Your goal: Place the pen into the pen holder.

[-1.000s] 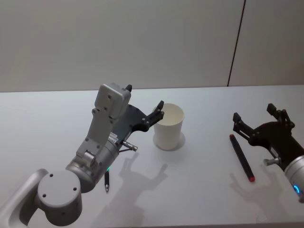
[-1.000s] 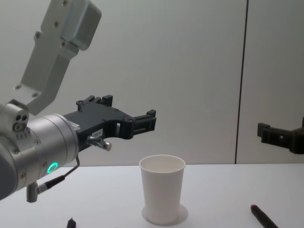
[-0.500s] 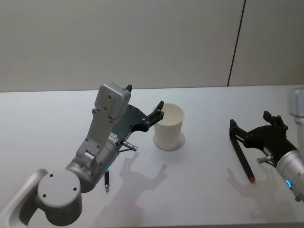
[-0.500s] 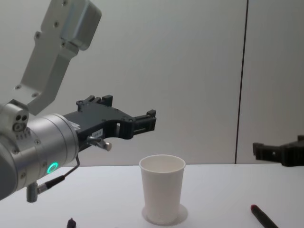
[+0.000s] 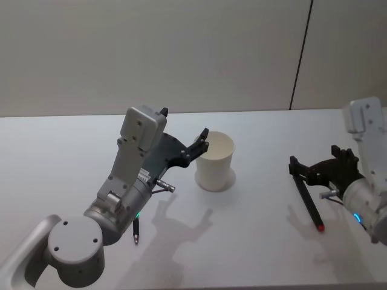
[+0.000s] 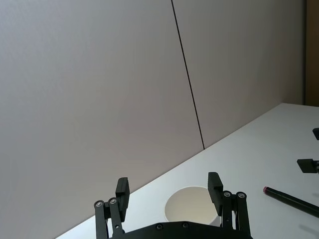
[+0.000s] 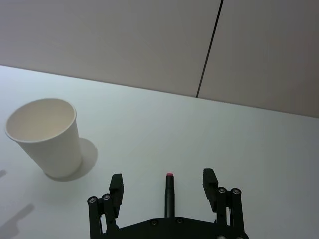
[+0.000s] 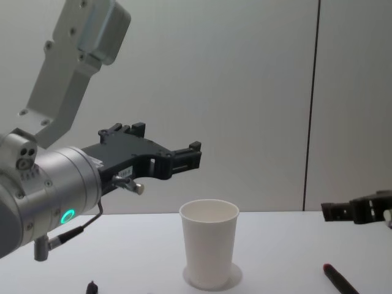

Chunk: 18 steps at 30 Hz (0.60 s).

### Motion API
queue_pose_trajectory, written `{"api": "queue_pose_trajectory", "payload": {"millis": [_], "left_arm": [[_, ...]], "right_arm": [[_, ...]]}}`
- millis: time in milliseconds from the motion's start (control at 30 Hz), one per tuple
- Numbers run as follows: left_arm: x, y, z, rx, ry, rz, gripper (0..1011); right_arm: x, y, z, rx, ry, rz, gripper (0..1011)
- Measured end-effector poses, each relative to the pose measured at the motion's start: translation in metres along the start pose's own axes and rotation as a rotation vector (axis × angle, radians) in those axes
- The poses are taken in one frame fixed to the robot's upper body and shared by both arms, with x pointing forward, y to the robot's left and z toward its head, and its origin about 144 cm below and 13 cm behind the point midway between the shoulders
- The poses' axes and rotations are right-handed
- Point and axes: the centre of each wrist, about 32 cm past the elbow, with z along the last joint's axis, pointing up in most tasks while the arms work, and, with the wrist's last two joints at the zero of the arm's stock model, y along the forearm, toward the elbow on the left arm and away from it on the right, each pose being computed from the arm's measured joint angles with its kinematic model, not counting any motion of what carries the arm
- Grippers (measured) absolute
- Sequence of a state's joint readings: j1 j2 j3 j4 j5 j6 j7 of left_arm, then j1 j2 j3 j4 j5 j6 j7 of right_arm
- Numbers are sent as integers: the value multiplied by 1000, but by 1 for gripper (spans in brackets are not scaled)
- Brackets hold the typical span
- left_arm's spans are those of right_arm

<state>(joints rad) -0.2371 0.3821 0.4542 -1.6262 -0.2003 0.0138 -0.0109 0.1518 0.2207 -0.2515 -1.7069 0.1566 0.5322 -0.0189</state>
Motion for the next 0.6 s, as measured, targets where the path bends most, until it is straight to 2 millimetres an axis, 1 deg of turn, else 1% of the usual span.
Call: {"api": "queue_pose_trajectory", "payload": {"millis": [200, 333, 600], "left_arm": [[0, 0, 0, 0, 0, 0, 1000], [0, 0, 0, 0, 0, 0, 1000], [0, 0, 0, 0, 0, 0, 1000]], "right_arm": [[2, 14, 11, -79, -5, -7, 1001], [3, 19, 16, -114, -4, -10, 1001], [8, 37, 26, -207, 3, -23, 1001]]}}
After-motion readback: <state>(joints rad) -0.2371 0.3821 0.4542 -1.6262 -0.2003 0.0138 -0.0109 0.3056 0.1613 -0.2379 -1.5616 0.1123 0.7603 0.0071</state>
